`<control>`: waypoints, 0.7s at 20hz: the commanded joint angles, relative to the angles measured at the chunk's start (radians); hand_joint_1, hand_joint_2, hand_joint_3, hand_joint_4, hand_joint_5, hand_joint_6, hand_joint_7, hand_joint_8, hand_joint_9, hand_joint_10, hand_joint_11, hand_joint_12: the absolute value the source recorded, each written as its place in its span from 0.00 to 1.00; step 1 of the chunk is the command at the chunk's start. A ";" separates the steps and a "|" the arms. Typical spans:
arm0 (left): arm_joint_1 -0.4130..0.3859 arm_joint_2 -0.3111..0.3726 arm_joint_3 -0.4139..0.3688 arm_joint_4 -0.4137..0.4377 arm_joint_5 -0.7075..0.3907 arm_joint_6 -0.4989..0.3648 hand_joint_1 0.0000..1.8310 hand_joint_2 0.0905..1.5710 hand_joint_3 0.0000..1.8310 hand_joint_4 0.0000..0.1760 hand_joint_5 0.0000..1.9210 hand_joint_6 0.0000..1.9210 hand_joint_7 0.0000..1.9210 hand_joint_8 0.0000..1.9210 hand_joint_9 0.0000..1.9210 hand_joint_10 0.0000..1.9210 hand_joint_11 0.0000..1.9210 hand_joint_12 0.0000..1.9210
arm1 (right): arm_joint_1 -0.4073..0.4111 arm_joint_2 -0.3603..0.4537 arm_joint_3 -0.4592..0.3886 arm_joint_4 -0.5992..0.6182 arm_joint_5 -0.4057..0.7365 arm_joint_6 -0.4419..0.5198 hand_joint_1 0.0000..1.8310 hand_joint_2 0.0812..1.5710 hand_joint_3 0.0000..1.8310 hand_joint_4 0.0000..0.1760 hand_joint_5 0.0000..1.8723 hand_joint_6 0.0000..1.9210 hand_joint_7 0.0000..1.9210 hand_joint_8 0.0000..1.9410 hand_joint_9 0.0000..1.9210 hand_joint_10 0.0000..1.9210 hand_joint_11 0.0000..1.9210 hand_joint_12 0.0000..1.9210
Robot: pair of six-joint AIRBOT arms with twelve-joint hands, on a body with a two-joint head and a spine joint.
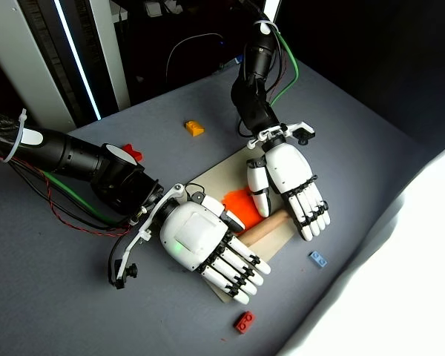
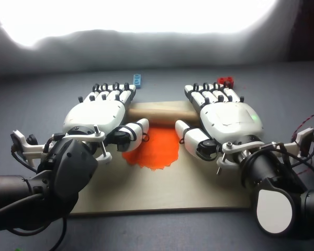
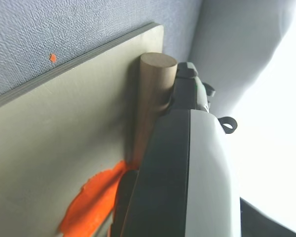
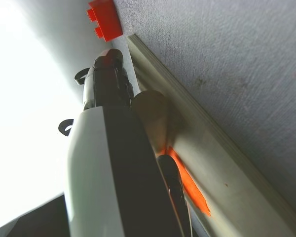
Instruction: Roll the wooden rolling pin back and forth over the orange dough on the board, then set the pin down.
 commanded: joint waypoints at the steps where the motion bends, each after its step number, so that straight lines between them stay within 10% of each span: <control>1: -0.009 0.002 0.001 0.046 -0.080 0.005 0.00 1.00 0.01 0.00 0.00 0.00 0.00 0.00 0.00 0.00 0.00 0.00 | 0.015 0.004 0.007 -0.069 -0.092 0.009 0.00 1.00 0.00 0.00 0.07 0.00 0.07 0.00 0.06 0.00 0.00 0.15; 14: 0.006 0.036 -0.060 0.046 -0.074 0.023 0.00 1.00 0.01 0.00 0.00 0.00 0.00 0.00 0.00 0.00 0.00 0.00 | 0.008 0.007 0.003 -0.073 -0.081 0.013 0.00 1.00 0.00 0.00 0.07 0.00 0.07 0.00 0.06 0.00 0.00 0.14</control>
